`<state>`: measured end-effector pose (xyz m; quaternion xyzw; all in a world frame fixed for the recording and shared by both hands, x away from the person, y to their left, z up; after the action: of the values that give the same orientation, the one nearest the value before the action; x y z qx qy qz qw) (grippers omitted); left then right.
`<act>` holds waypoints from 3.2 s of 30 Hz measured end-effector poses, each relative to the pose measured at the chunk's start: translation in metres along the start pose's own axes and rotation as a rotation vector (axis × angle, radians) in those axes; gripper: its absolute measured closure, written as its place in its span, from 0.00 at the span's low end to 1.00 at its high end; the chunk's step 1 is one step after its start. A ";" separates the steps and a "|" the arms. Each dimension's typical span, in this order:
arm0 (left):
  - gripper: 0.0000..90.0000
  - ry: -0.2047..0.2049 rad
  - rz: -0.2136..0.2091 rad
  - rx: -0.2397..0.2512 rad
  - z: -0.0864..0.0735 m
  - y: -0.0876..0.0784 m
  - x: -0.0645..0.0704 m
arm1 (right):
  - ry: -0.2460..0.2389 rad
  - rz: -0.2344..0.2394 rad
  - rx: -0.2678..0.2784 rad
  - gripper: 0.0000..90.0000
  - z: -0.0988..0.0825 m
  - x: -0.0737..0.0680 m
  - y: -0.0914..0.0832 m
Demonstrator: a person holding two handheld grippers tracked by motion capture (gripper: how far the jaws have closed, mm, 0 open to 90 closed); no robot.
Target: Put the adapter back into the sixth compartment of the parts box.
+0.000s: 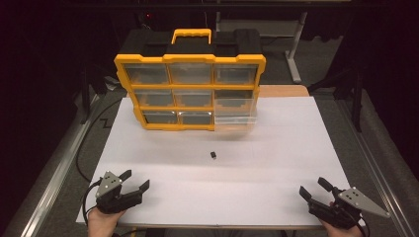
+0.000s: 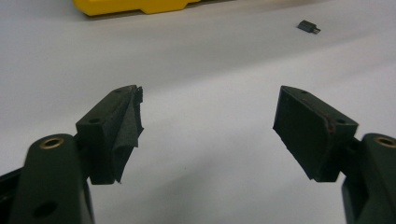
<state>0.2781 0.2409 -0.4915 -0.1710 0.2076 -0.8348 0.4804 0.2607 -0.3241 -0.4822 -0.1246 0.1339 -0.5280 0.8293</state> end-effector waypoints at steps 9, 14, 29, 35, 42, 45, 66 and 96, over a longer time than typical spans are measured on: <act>0.26 0.003 -0.005 -0.001 0.000 0.000 0.001 | 0.007 -0.018 -0.003 0.25 0.001 0.001 0.000; 0.26 -0.001 -0.008 0.002 0.000 0.000 0.001 | 0.000 -0.020 -0.010 0.25 0.000 0.000 0.001; 0.25 -0.012 -0.020 0.021 0.001 -0.001 0.000 | 0.000 -0.003 -0.027 0.25 0.002 -0.007 0.006; 0.25 -0.015 -0.020 0.023 0.001 -0.001 0.000 | -0.016 0.005 -0.026 0.27 0.005 -0.010 0.010; 0.25 -0.016 -0.020 0.019 0.001 0.000 0.000 | -0.023 0.043 -0.027 0.30 0.009 -0.018 0.018; 0.25 -0.016 -0.021 0.019 0.001 0.000 0.000 | -0.042 0.052 -0.029 0.30 0.010 -0.022 0.023; 0.25 -0.018 -0.016 0.016 0.001 0.001 0.000 | -0.045 0.116 -0.033 0.30 0.018 -0.040 0.045; 0.24 -0.006 -0.017 0.019 0.001 0.001 0.003 | -0.085 0.199 -0.081 0.31 0.031 -0.074 0.091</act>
<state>0.2781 0.2378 -0.4912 -0.1708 0.1966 -0.8402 0.4757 0.3182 -0.2179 -0.4778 -0.1663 0.1313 -0.4316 0.8768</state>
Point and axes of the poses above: each handheld gripper's, and its own axes: y roughly forward along the jaws, z roughly out of its top, x roughly to its right, the point moved 4 cm from there along y, roughly forward along the jaws
